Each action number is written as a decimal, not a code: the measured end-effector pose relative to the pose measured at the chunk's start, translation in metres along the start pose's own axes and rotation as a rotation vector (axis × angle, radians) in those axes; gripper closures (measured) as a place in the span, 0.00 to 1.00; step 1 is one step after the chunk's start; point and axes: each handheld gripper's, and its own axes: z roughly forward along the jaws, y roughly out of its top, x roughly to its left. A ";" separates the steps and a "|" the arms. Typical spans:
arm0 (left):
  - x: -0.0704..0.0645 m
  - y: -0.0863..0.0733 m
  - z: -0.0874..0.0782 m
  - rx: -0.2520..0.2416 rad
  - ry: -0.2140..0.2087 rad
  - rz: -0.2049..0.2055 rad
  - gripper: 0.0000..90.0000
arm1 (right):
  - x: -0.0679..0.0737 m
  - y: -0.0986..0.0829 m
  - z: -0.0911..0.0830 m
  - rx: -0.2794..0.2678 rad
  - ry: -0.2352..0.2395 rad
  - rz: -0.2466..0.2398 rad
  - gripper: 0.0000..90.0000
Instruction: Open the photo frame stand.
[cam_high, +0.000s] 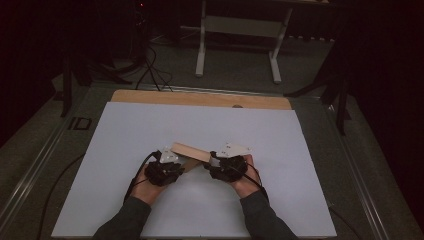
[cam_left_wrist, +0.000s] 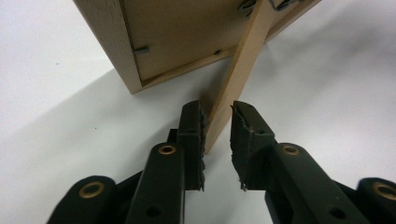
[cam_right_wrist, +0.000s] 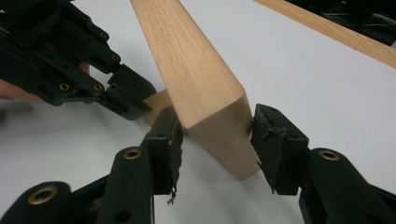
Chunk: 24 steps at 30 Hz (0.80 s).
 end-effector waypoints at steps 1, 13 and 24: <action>0.000 0.000 0.000 0.001 0.001 0.001 0.79 | 0.000 0.000 0.000 0.001 0.002 -0.001 0.59; 0.008 -0.002 -0.004 -0.026 -0.020 -0.038 0.69 | -0.004 -0.002 0.001 0.005 0.009 0.006 0.55; 0.009 -0.005 -0.011 -0.048 -0.016 -0.057 0.68 | -0.007 -0.003 -0.003 0.007 0.002 0.019 0.51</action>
